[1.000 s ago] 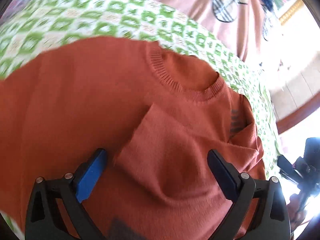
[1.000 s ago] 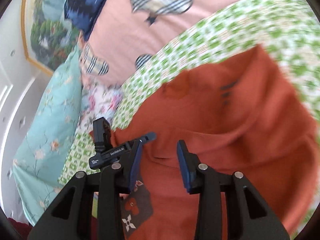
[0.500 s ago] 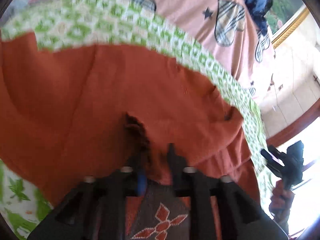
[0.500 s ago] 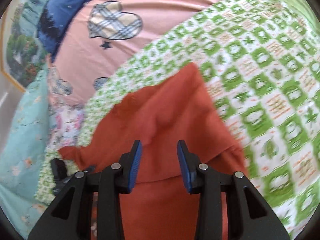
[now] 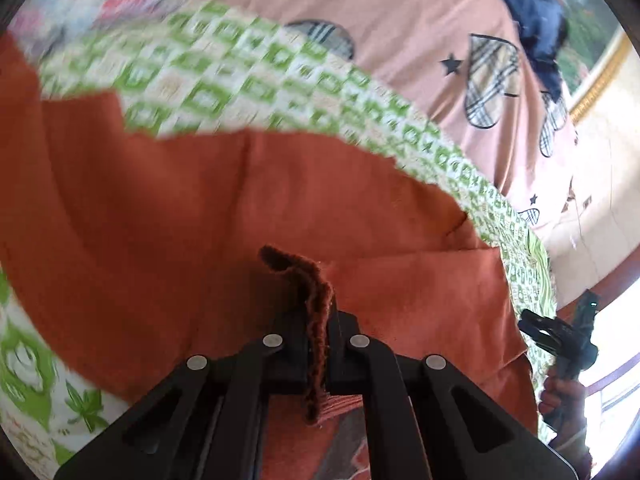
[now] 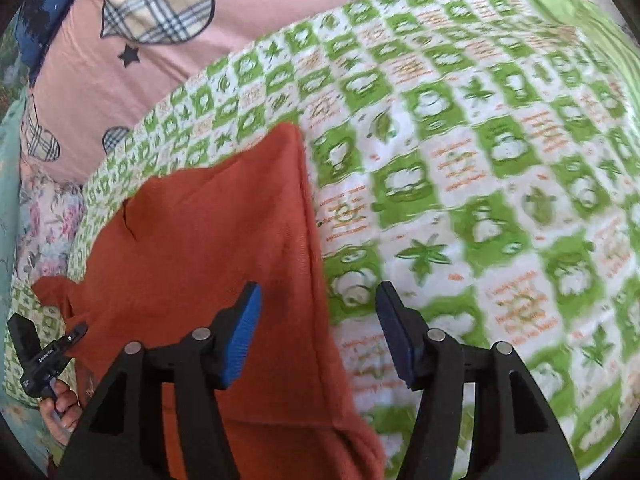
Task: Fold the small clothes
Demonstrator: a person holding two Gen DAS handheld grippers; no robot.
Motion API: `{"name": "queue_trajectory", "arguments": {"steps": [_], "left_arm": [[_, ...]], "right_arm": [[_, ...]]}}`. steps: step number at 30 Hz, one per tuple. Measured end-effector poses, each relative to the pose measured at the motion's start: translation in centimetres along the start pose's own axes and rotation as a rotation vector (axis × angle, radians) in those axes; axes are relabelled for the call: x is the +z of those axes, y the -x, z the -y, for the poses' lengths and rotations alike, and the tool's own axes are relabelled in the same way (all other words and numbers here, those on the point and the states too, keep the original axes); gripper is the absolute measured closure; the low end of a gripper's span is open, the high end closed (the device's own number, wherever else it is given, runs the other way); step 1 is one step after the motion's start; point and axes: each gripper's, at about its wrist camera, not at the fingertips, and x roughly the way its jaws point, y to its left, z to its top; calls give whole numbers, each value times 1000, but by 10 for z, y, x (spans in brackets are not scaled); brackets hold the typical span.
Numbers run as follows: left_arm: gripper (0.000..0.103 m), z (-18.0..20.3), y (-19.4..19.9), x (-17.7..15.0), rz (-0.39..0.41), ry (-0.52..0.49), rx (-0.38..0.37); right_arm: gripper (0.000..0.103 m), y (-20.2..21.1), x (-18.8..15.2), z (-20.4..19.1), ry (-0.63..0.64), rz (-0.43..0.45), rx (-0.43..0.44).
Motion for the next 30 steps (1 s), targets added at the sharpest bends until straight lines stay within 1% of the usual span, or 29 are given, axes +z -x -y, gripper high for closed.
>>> {"name": "queue_trajectory", "arguments": {"steps": [2, 3, 4, 5, 7, 9, 11, 13, 14, 15, 16, 17, 18, 19, 20, 21, 22, 23, 24, 25, 26, 27, 29, 30], "left_arm": [[100, -1, -1, -4, -3, 3, 8], [100, 0, -2, -5, -3, -2, 15], [100, 1, -4, -5, -4, -6, 24], [100, 1, -4, -6, -5, -7, 30], [100, 5, -3, -3, 5, -14, 27], [100, 12, -3, 0, 8, -27, -8], [100, 21, -5, 2, 4, -43, -13], [100, 30, -14, 2, -5, -70, 11], [100, 32, -18, 3, -12, -75, 19], [100, 32, -20, 3, -17, -76, 27], [100, 32, -21, 4, -17, -74, 28], [100, 30, -21, 4, -18, -71, 22], [100, 29, -20, 4, -18, -70, 19], [100, 28, -20, 3, -17, -75, 22], [100, 27, -20, 3, -19, -78, 22], [100, 27, -21, 2, -22, -80, 28], [100, 28, -22, 1, -25, -82, 34], [100, 28, -23, 0, -29, -84, 42], [99, 27, -23, -1, -30, -84, 49], [99, 25, -22, -2, -31, -82, 46], [98, 23, -20, -3, -34, -79, 46], [96, 20, -17, -5, -37, -75, 47], [95, 13, -9, -9, -42, -74, 53], [95, 8, -2, -12, -42, -76, 57]], "right_arm": [[42, -12, 1, -6, 42, -12, -6], [51, -15, 1, -12, 81, -7, -21], [73, -16, 1, -15, 99, -11, -18], [93, -14, 2, -15, 97, -21, 1], [93, 5, 5, -8, 62, 46, 17], [94, 17, 6, 4, 31, 89, 7], [94, 11, 1, 14, 8, 80, -10], [94, 0, -3, 17, 9, 45, -39], [93, -5, -4, 14, 21, 23, -56], [91, -4, -5, 10, 36, 25, -89], [90, 3, -4, 4, 53, 44, -143], [84, 15, -5, -7, 79, 94, -202], [84, 26, -5, -18, 102, 143, -204], [84, 31, -6, -30, 133, 162, -164], [81, 31, -7, -40, 169, 156, -124], [77, 25, -9, -53, 210, 125, -82], [75, 14, -11, -60, 225, 82, -55], [72, 3, -11, -61, 220, 44, -55], [72, -13, -12, -54, 202, -5, -112], [72, -20, -13, -46, 181, -23, -165], [75, -21, -13, -34, 140, -16, -152], [75, -12, -14, -22, 73, 10, -96], [73, 7, -17, -16, 23, 44, -94], [69, 18, -20, -18, 22, 67, -79]]}}
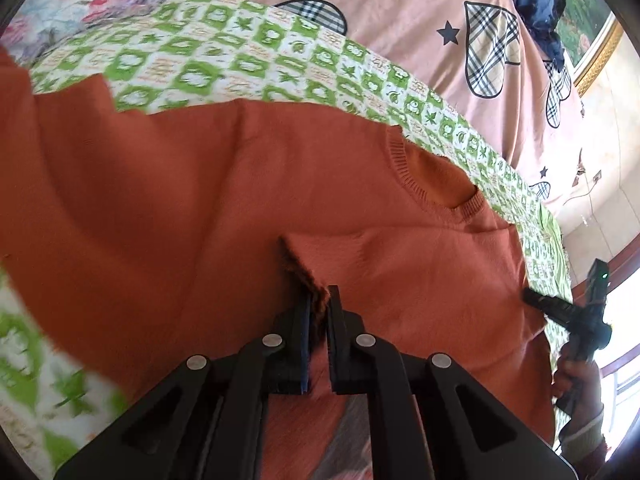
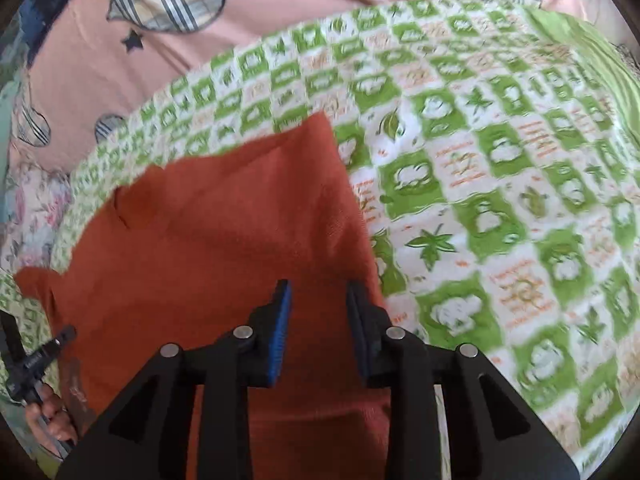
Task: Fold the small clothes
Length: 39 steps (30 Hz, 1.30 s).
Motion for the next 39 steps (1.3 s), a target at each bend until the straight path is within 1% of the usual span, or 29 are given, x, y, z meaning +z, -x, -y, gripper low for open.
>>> {"name": "queue_trajectory", "arguments": {"steps": [1, 3, 5, 7, 8, 9, 10, 11, 12, 15, 17, 19, 22, 23, 24, 25, 26, 27, 28, 29, 31, 34, 37, 39], "left_arm": [[95, -4, 6, -2, 2, 3, 7], [97, -16, 27, -5, 29, 14, 36], [92, -27, 44, -5, 62, 30, 64], [83, -46, 63, 1, 103, 72, 101], [70, -57, 71, 6, 127, 94, 124], [51, -70, 80, 12, 154, 119, 169], [43, -80, 86, 18, 175, 141, 201], [30, -92, 92, 25, 200, 170, 230], [24, -107, 98, 34, 224, 212, 251], [23, -150, 108, 61, 277, 328, 251], [22, -177, 110, 78, 304, 403, 243], [21, -202, 106, 95, 316, 466, 257], [21, -231, 97, 119, 320, 526, 259], [22, -239, 92, 126, 315, 538, 261], [31, -248, 88, 131, 316, 551, 273], [45, -251, 86, 133, 328, 555, 290], [86, -255, 85, 135, 335, 549, 285], [99, -256, 85, 137, 328, 543, 261], [101, -251, 89, 136, 347, 530, 247], [101, -242, 92, 135, 366, 510, 251], [101, -213, 104, 132, 400, 422, 262], [101, -159, 120, 123, 429, 306, 194], [101, -96, 125, 111, 420, 172, 132], [101, -48, 117, 99, 389, 76, 84]], "right_arm": [[66, 8, -2, -4, 1, 16, 25], [53, 27, -11, -13, 11, 33, 114], [51, 37, -21, -24, 41, 37, 150], [51, 43, -34, -38, 74, 18, 192], [51, 46, -44, -43, 80, 5, 216], [51, 45, -51, -50, 83, -12, 236], [51, 45, -58, -57, 89, -24, 244], [51, 45, -65, -63, 100, -39, 253], [51, 45, -72, -67, 106, -48, 258], [51, 40, -83, -78, 124, -81, 279], [51, 36, -84, -82, 139, -103, 289], [51, 34, -86, -88, 155, -118, 294], [51, 36, -87, -93, 173, -122, 298], [51, 37, -87, -95, 174, -123, 302], [51, 37, -86, -96, 173, -122, 306], [51, 37, -86, -96, 173, -122, 308], [51, 37, -86, -96, 174, -122, 310], [51, 37, -86, -97, 177, -119, 309], [51, 38, -86, -97, 180, -114, 310], [51, 39, -86, -97, 181, -113, 313], [51, 39, -85, -97, 178, -116, 325], [51, 41, -86, -96, 176, -111, 341], [51, 47, -85, -90, 155, -90, 347], [51, 52, -85, -82, 138, -75, 344]]}}
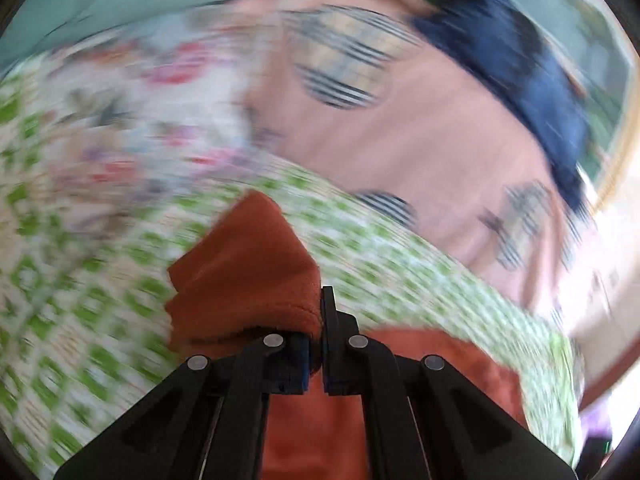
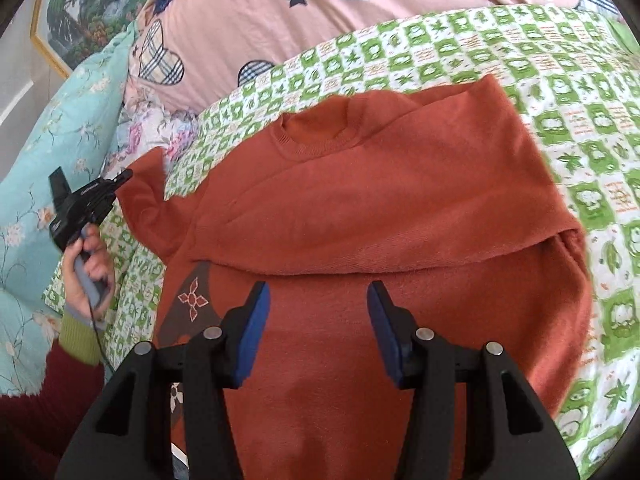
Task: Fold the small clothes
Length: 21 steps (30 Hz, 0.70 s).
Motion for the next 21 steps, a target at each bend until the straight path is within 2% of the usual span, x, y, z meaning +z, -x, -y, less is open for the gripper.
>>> {"name": "queue_trajectory", "arguments": {"steps": [6, 9, 12, 15, 17, 19, 21], "left_arm": [[101, 127, -14, -73, -136, -179, -188], [101, 175, -31, -115, -213, -247, -232], [101, 214, -54, -155, -275, -327, -222], [100, 233, -81, -188, -342, -375, -201], [98, 234, -93, -200, -373, -382, -185], [87, 232, -97, -210, -415, -383, -181], [57, 223, -90, -215, -436, -383, -179]], "right_arm": [[51, 25, -1, 30, -73, 48, -26], [51, 34, -2, 47, -117, 70, -40], [51, 40, -1, 60, -151, 85, -54], [51, 41, 0, 67, -164, 90, -71], [50, 39, 1, 68, -166, 87, -82], [47, 35, 5, 62, -147, 86, -87], [45, 29, 10, 52, -109, 82, -88]]}}
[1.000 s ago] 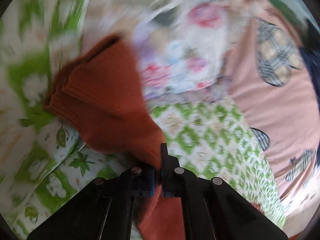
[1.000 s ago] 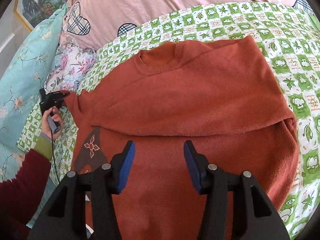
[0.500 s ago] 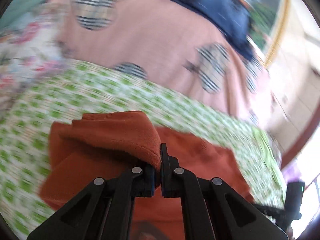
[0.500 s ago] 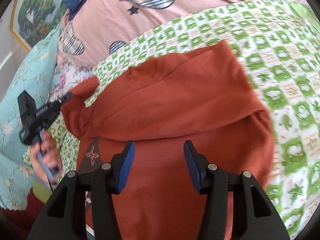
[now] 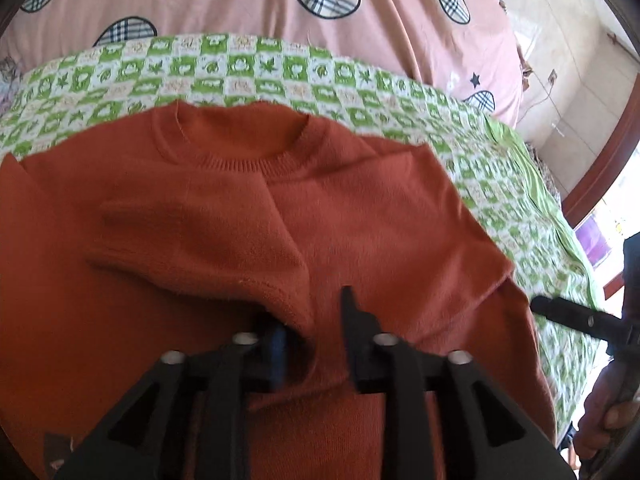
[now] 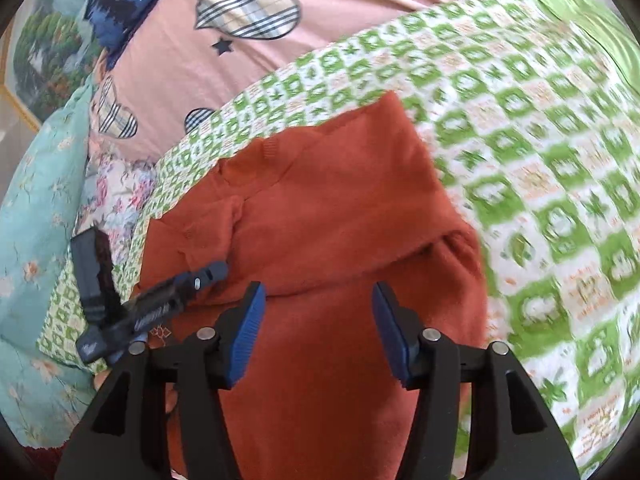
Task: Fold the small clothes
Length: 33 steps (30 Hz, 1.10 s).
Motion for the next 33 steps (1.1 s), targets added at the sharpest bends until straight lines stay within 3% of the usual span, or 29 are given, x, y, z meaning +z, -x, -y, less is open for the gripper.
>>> {"name": "queue_trajectory", "arguments": {"steps": [2, 7, 12, 14, 15, 18, 19, 20, 21, 23, 26, 28, 31, 33], "left_arm": [[45, -5, 14, -13, 12, -1, 18], [42, -33, 62, -40, 14, 37, 26], [42, -92, 114, -61, 69, 105, 231], [42, -127, 123, -66, 88, 171, 341], [42, -143, 122, -67, 79, 210, 361], [42, -179, 115, -68, 42, 314, 332], [42, -185, 113, -68, 34, 329, 313], [42, -187, 111, -65, 40, 324, 318], [43, -187, 110, -62, 44, 313, 328], [45, -187, 106, -56, 43, 300, 347], [58, -187, 102, -50, 60, 302, 359], [62, -185, 103, -49, 71, 316, 366], [62, -177, 95, -50, 76, 308, 351], [66, -168, 92, -50, 75, 265, 393]], "right_arm": [[45, -8, 4, -15, 51, -6, 8], [43, -44, 12, -77, 253, -39, 2], [33, -88, 10, -149, 533, -50, -43], [29, -112, 4, -172, 642, -63, -81], [28, -130, -1, -183, 708, -79, -127], [31, -168, -8, -191, 799, -101, -266], [40, -176, -7, -188, 791, -105, -284], [75, -178, -2, -183, 761, -106, -289], [89, -176, 5, -174, 705, -111, -281], [94, -156, 23, -157, 575, -71, -210], [94, -110, 43, -121, 396, 46, -116], [94, -89, 50, -87, 263, 81, -107], [89, -94, 46, -37, 110, -14, -67], [63, -100, 40, -17, 41, -50, -89]]}}
